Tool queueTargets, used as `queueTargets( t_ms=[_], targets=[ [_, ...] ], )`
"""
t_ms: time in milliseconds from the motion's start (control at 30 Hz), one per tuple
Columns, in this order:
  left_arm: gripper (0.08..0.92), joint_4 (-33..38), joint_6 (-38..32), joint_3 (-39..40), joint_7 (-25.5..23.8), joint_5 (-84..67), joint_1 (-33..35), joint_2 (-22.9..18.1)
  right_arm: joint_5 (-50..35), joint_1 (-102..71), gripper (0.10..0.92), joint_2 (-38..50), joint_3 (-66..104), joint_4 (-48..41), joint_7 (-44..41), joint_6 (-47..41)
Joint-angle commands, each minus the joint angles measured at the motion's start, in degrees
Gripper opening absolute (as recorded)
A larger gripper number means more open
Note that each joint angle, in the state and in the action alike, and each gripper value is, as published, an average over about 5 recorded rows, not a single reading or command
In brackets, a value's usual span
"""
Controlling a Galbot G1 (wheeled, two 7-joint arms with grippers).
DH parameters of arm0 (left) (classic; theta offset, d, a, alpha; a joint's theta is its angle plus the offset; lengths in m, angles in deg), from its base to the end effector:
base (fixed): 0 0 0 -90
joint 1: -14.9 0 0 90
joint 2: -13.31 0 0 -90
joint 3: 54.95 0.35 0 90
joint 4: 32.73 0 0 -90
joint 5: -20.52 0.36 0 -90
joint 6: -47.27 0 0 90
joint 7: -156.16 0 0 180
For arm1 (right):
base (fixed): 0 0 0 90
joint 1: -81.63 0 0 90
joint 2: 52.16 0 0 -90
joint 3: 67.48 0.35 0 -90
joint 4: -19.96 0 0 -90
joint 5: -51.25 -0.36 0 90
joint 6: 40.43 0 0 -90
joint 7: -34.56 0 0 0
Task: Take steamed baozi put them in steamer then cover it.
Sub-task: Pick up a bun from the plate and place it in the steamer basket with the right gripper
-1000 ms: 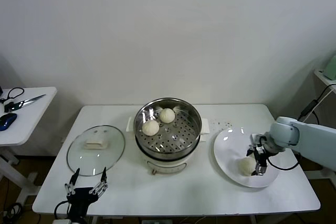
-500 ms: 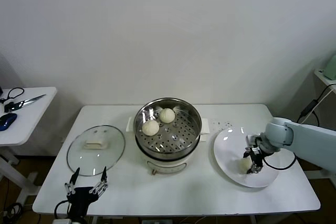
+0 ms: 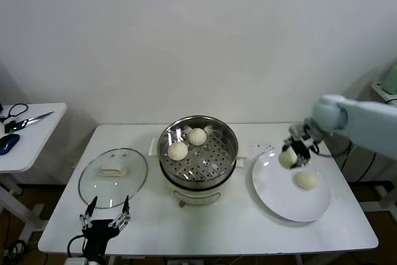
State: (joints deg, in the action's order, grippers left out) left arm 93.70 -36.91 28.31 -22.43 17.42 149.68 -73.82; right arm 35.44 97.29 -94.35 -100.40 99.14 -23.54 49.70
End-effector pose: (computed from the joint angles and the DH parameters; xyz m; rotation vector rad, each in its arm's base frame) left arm 0.1095 0.0408 -0.2980 0.1284 -2.8957 -0.0882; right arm 0.5337 -0.1101 -0.0500 1.4715 -1.1869 1.6830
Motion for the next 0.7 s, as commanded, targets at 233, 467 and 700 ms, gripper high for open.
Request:
queueTargets(
  t_ms=[233, 467, 700],
  targets=[
    [0.823, 0.2, 0.1, 0.1, 0.0, 0.5, 0.1, 0.0, 8.5, 16.7, 0.636, -20.5, 3.2, 13.1, 0.3, 24.9],
    [0.823, 0.3, -0.3, -0.5, 0.1, 0.2, 0.6, 0.0, 15.1, 4.1, 0.636, -25.5, 4.8, 12.7, 5.5, 26.5],
    [0.823, 0.3, -0.3, -0.9, 0.2, 0.2, 0.8, -0.1, 19.5, -3.9, 0.638, -28.1, 4.7, 9.2, 8.2, 25.8]
  ],
)
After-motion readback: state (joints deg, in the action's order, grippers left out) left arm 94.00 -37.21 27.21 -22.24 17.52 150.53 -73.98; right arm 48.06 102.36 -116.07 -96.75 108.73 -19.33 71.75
